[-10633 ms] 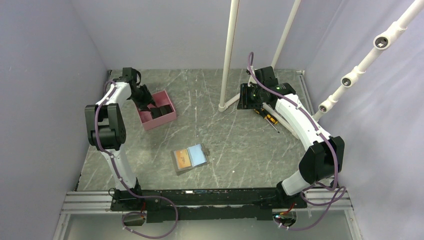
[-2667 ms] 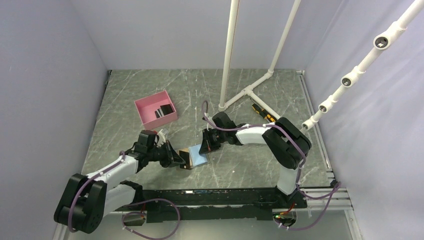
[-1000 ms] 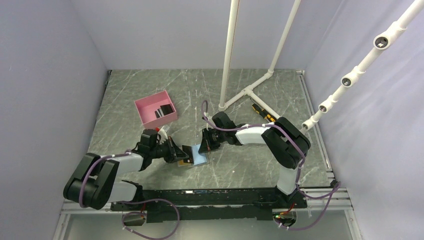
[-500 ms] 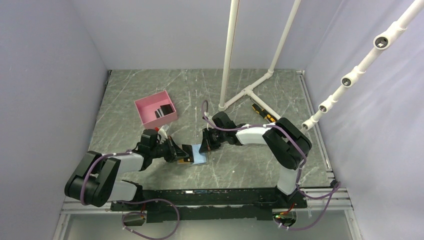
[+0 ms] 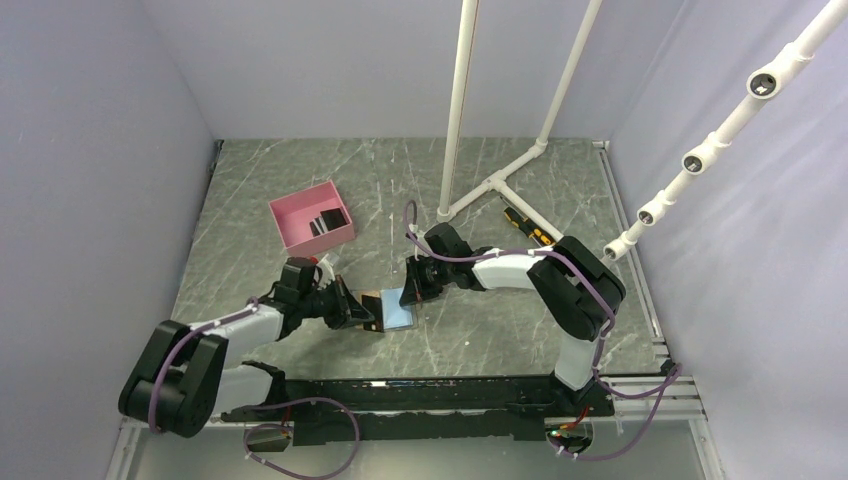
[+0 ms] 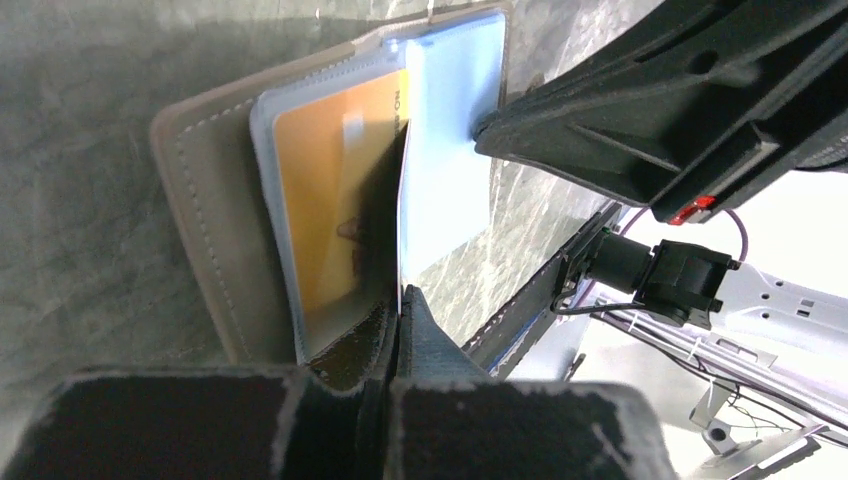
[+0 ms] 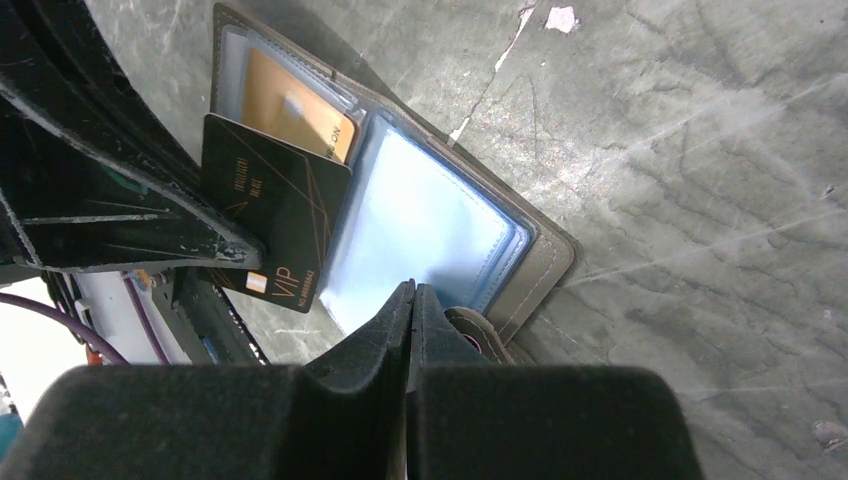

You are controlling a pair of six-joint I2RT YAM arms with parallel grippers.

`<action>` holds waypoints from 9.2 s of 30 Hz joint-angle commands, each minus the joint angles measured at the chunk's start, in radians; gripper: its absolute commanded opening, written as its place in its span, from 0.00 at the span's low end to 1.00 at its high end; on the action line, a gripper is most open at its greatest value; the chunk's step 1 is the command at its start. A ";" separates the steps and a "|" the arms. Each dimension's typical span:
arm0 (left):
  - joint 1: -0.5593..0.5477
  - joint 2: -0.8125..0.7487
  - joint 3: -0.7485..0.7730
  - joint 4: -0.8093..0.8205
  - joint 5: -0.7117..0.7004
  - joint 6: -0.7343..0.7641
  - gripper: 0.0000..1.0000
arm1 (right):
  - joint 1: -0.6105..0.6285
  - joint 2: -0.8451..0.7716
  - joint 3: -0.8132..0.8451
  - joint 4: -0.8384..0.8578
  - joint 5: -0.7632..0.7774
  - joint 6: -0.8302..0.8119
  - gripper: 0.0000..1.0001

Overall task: Put the credit cards into the card holder
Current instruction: Insert the credit card into the card holder.

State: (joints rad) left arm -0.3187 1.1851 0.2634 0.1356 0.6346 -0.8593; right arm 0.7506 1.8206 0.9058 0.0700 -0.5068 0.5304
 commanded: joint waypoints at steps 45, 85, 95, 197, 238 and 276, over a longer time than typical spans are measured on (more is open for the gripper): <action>-0.006 0.275 0.116 0.192 0.100 0.107 0.00 | 0.009 -0.013 0.010 -0.074 0.063 -0.047 0.05; -0.166 0.297 0.151 0.170 -0.057 0.016 0.29 | 0.012 -0.038 -0.046 -0.074 0.095 -0.022 0.12; -0.168 0.117 0.241 -0.236 -0.204 0.125 0.57 | 0.012 -0.040 -0.051 -0.075 0.094 -0.029 0.10; -0.403 0.195 0.411 -0.165 -0.360 0.158 0.74 | 0.012 -0.108 -0.028 -0.126 0.090 -0.047 0.22; -0.403 0.175 0.205 -0.194 -0.470 0.056 0.00 | 0.015 -0.248 -0.129 -0.065 0.058 0.076 0.36; -0.403 0.126 0.191 -0.194 -0.457 0.057 0.00 | 0.061 -0.215 -0.142 0.005 0.008 0.112 0.29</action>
State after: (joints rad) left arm -0.7212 1.3308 0.4767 -0.0116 0.1947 -0.8078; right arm 0.7975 1.6508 0.7525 0.0483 -0.4824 0.6392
